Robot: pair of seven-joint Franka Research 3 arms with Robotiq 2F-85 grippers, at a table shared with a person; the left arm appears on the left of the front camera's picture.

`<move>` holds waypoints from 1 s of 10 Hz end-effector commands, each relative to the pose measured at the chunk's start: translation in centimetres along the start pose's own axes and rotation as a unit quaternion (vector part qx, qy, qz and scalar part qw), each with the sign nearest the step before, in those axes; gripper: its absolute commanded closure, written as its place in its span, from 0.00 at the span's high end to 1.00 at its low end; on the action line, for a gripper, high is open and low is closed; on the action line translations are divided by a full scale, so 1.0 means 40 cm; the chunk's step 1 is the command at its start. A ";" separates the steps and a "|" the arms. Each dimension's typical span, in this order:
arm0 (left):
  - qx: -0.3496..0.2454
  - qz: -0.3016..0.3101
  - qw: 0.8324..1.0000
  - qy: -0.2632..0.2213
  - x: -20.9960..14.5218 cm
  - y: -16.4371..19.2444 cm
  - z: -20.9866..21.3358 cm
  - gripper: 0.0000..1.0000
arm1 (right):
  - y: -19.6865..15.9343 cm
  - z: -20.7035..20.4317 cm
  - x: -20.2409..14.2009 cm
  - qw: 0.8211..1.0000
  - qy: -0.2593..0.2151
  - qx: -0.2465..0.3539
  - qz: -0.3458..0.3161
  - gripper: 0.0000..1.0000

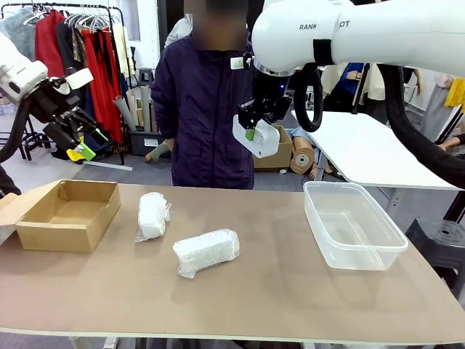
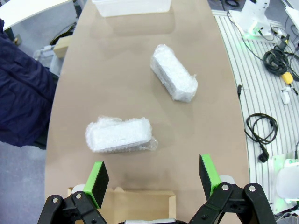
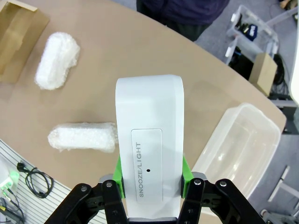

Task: Separate and place wrapped and unwrapped clocks.
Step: If the picked Digital clock is wrapped, place it in the Package Box ; if not, place it in the Organizing box.

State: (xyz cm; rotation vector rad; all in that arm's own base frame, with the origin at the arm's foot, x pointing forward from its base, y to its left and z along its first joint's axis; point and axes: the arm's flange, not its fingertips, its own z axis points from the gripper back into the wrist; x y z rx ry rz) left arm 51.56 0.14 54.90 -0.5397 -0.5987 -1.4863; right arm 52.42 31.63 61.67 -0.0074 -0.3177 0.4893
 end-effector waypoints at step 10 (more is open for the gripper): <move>0.000 -0.002 1.000 0.000 0.002 -0.006 0.005 1.00 | -0.163 -0.050 -0.222 0.994 0.059 0.062 -0.065 0.00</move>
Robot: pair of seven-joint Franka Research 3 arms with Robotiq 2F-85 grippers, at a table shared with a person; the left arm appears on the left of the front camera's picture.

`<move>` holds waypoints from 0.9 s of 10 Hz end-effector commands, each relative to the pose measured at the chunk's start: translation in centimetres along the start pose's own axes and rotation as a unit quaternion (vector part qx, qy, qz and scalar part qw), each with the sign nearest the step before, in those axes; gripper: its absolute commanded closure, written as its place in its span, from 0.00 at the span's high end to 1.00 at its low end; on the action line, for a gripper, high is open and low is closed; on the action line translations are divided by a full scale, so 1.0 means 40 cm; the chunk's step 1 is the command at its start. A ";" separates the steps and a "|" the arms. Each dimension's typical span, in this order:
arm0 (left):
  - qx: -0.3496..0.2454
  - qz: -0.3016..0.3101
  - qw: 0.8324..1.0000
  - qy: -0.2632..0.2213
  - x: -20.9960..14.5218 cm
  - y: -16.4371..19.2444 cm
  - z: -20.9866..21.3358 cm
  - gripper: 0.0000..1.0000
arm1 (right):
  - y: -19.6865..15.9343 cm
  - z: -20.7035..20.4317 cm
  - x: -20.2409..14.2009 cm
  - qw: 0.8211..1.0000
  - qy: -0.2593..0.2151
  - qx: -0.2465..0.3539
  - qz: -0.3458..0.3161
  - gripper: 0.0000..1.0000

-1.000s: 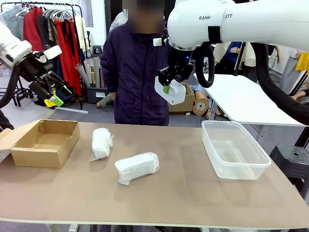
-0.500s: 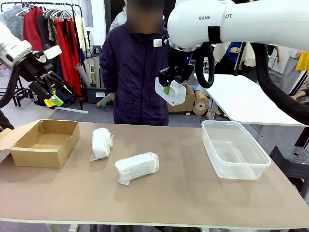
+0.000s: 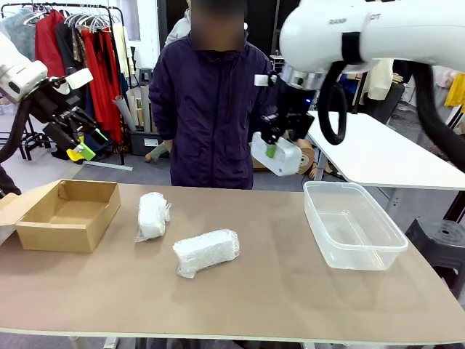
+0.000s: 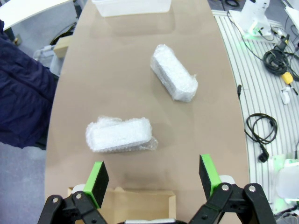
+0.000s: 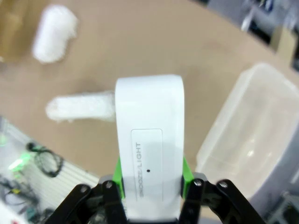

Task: Separate and place wrapped and unwrapped clocks.
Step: If the picked Digital clock is wrapped, place it in the Package Box ; if not, place it in the Organizing box.

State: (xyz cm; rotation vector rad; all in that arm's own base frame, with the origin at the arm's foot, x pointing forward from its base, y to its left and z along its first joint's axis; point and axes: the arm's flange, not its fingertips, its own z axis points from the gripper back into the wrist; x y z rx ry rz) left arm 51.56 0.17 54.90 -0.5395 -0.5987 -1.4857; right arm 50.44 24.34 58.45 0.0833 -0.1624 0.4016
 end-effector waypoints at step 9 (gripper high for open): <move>0.000 -0.003 1.000 0.000 0.002 -0.006 0.004 1.00 | -0.371 -0.067 -0.199 0.989 -0.031 -0.026 -0.141 0.00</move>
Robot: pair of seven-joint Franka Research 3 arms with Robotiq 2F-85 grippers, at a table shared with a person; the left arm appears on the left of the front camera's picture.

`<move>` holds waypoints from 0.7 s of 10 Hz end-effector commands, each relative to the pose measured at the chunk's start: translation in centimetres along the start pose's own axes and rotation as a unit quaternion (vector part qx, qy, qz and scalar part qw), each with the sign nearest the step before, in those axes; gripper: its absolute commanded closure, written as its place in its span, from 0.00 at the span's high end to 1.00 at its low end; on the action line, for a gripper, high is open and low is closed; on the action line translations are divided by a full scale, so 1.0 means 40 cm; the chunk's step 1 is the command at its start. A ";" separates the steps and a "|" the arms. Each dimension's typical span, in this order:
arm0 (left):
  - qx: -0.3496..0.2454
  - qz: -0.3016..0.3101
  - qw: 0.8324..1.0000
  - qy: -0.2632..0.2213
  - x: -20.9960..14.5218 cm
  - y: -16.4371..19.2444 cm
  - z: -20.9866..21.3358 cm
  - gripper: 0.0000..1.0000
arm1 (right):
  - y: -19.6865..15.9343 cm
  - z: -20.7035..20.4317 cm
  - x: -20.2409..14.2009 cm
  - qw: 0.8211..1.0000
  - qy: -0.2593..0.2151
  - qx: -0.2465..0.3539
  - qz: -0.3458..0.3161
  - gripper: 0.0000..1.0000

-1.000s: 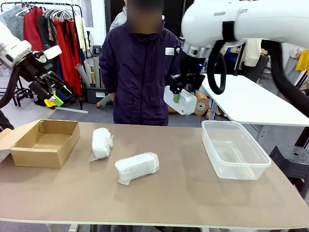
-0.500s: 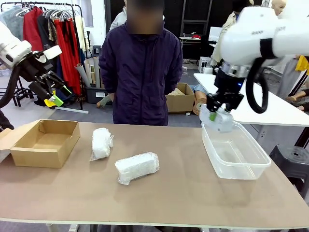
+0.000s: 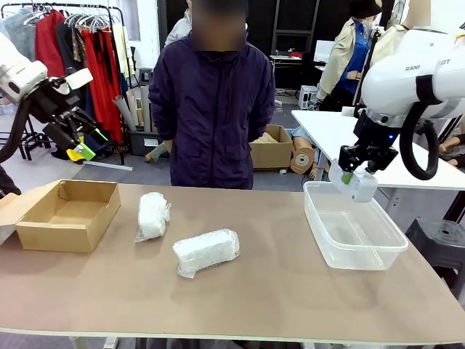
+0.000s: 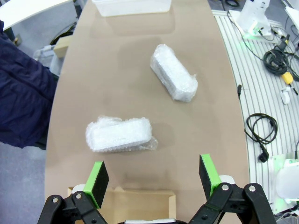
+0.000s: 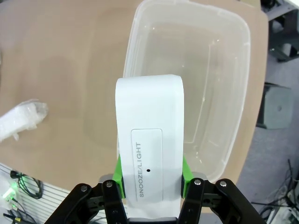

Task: Separate and place wrapped and unwrapped clocks.
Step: If the picked Digital clock is wrapped, place it in the Package Box ; if not, place it in the Organizing box.

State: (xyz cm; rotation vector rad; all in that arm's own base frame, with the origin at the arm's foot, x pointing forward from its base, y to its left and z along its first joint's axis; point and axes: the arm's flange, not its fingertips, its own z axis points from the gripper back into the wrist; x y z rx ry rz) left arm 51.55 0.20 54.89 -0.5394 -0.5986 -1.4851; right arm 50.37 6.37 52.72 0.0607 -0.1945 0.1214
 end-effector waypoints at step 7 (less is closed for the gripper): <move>0.000 -0.003 1.000 -0.001 0.003 -0.006 0.004 1.00 | -0.002 -0.010 0.000 1.000 0.005 0.000 0.002 0.00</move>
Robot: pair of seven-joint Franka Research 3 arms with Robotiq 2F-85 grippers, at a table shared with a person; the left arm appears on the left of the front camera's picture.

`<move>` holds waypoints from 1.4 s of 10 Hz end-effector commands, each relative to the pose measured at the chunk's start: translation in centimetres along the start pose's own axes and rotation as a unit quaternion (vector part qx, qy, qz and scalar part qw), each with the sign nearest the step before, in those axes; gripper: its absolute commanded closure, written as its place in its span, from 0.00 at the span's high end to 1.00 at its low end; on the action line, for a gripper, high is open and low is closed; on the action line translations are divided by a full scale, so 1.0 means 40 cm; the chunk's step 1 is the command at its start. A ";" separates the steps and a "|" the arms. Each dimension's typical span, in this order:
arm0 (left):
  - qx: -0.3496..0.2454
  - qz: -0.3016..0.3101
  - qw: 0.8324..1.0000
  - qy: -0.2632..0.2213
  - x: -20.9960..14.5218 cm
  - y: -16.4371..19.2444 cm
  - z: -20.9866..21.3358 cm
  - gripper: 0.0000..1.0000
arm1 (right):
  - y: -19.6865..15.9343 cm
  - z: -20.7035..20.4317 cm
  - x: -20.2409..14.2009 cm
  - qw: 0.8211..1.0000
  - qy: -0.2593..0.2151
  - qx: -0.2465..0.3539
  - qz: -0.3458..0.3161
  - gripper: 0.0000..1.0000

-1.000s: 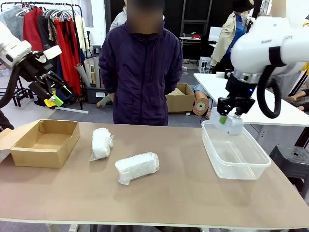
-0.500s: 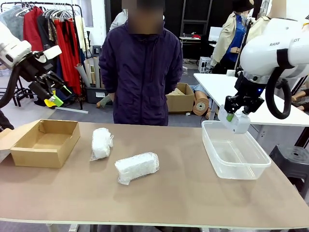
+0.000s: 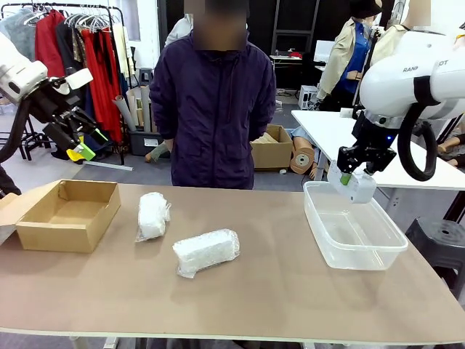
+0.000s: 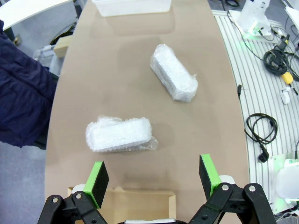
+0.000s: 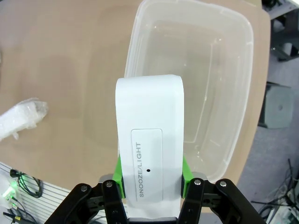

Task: Separate and place wrapped and unwrapped clocks.
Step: If the picked Digital clock is wrapped, place it in the Package Box ; if not, place it in the Organizing box.

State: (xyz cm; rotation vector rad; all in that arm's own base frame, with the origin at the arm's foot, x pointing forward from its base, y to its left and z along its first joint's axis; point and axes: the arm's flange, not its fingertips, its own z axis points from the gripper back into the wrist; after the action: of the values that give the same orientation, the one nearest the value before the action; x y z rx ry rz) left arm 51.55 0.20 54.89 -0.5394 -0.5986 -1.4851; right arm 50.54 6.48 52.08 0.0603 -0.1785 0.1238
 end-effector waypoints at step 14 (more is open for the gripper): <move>0.000 -0.003 1.000 -0.001 0.003 -0.005 0.004 1.00 | -0.081 -0.271 0.115 0.998 0.026 -0.038 -0.046 0.00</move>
State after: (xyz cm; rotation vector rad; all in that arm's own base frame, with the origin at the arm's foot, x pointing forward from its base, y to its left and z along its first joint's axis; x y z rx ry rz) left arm 51.55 0.20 54.91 -0.5391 -0.5989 -1.4854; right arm 56.76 4.23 42.17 0.0348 -0.1122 0.0550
